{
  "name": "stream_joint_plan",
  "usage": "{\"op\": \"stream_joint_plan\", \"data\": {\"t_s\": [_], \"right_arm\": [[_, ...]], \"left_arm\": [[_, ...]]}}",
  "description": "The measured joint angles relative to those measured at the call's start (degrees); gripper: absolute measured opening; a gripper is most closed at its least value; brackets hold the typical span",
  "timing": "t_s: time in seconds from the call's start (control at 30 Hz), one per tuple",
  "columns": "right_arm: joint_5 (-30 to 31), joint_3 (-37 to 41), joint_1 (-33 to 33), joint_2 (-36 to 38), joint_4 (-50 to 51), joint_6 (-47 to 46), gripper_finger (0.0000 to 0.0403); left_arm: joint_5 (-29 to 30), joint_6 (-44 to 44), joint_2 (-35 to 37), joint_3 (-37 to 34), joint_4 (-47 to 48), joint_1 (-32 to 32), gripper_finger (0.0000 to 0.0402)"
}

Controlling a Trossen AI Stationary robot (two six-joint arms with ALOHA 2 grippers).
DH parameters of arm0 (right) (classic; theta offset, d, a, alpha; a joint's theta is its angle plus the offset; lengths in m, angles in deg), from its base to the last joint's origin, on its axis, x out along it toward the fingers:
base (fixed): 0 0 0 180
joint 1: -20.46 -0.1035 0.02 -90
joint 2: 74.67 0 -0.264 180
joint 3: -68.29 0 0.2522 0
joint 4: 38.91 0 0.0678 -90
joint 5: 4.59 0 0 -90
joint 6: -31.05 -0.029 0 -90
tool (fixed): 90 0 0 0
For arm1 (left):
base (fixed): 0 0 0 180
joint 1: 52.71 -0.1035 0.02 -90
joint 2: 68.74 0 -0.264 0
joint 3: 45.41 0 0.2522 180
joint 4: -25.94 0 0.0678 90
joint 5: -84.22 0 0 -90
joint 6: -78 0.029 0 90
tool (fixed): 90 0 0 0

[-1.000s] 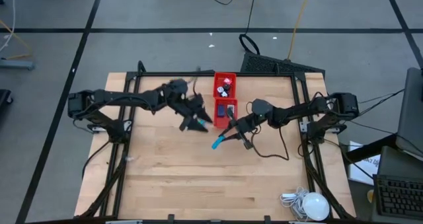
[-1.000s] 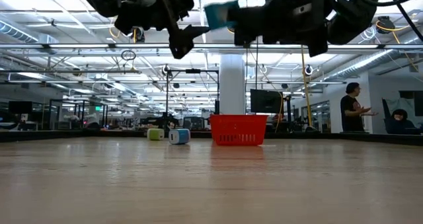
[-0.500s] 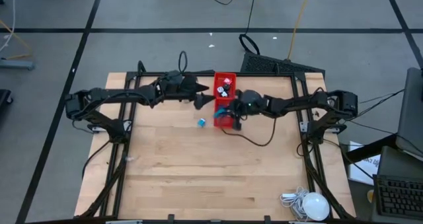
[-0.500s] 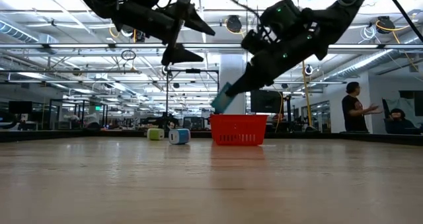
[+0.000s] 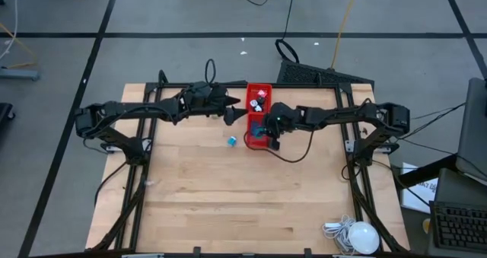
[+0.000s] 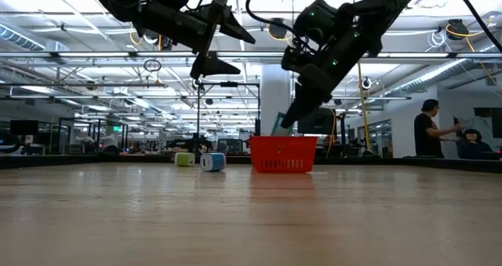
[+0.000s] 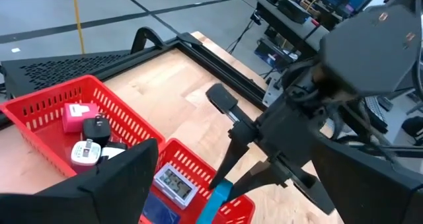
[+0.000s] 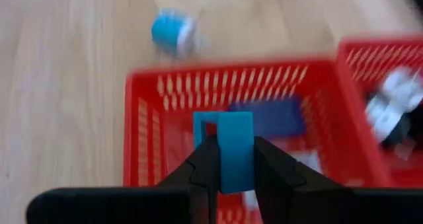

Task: Pick & Place Office items
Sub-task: Put the light blue digital clock into the bottom red basket

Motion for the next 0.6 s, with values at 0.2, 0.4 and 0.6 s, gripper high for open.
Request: {"op": "stream_joint_plan", "data": {"t_s": [0.2, 0.4, 0.6], "right_arm": [[0.0, 1.2, 0.0, 0.0, 2.6, 0.1, 0.0054], [-0.1, 1.3, 0.0, 0.0, 3.3, 0.1, 0.0054], [-0.1, 1.3, -0.1, 0.0, 2.6, 0.1, 0.0094]], "left_arm": [[0.0, -0.4, 0.0, 0.0, -0.1, 0.5, 0.0397], [1.8, 1.9, 0.0, 0.0, -0.4, 1.1, 0.0397], [1.6, -0.2, 0.0, 0.0, -3.9, 1.2, 0.0397]]}}
